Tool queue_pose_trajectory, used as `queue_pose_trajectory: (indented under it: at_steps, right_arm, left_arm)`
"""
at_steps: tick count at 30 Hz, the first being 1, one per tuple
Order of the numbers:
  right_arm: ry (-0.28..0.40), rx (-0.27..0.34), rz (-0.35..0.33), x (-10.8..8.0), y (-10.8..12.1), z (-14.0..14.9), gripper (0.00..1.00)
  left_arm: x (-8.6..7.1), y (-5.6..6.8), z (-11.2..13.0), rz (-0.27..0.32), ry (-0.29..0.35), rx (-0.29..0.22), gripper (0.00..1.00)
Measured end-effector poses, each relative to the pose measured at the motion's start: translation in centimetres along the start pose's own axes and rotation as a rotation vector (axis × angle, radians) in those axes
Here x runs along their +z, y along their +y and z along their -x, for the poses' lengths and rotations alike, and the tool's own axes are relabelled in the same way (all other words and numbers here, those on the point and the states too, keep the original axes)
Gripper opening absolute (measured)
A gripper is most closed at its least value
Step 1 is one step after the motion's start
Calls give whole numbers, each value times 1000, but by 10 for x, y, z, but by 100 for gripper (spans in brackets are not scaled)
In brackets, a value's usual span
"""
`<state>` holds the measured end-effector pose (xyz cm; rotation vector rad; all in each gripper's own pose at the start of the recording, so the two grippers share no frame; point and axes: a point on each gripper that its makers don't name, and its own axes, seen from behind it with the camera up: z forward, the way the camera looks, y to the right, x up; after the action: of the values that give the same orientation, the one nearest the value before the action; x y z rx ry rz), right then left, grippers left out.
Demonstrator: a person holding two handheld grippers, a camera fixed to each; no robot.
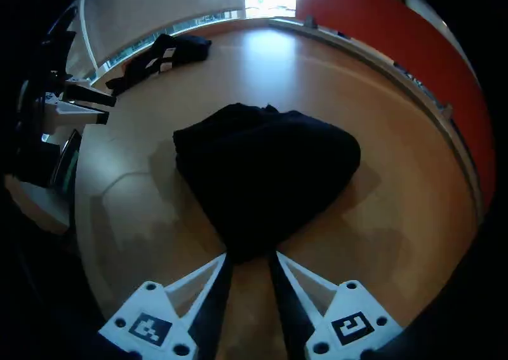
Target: Fold towel
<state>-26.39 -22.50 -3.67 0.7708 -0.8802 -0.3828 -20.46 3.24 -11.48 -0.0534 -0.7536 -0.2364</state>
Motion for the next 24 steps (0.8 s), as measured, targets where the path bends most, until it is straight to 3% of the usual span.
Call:
queue_pose_trajectory:
  at_steps: [10,24]
  right_arm:
    - [-3,-9,0,-2,2,0,8]
    - [55,-39,27,-17,12,-25,5]
  left_arm:
    - [0,-1,0,-4,1,1,94]
    - [-1,-2,-7,-6,8,4,94]
